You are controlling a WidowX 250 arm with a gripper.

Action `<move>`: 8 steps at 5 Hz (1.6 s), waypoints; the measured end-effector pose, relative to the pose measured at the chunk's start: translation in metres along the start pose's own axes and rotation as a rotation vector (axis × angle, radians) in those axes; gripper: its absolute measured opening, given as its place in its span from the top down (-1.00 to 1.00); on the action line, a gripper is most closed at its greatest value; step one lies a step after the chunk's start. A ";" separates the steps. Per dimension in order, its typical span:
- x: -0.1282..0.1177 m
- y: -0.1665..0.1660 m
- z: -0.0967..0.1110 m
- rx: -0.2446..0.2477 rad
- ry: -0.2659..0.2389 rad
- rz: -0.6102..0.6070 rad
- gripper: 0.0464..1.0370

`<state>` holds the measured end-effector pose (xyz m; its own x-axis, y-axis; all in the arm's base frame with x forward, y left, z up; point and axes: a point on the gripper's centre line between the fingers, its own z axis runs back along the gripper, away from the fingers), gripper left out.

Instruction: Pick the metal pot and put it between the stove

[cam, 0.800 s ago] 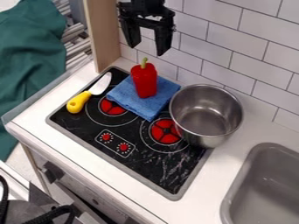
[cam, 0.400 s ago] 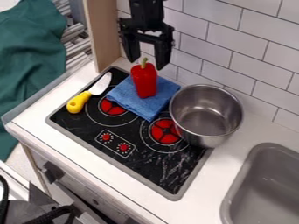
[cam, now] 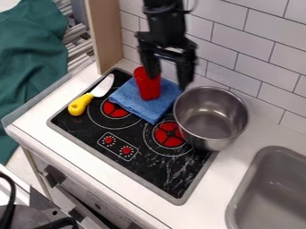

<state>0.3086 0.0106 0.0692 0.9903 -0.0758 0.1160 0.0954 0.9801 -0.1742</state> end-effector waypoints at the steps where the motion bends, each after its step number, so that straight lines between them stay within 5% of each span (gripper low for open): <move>1: -0.003 -0.029 -0.011 -0.035 0.005 -0.082 -0.94; 3: 0.004 -0.069 -0.054 -0.038 0.091 -0.224 -0.94; 8: 0.001 -0.085 -0.092 -0.016 0.172 -0.255 -0.83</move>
<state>0.3110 -0.0893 -0.0056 0.9365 -0.3505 -0.0088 0.3436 0.9224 -0.1764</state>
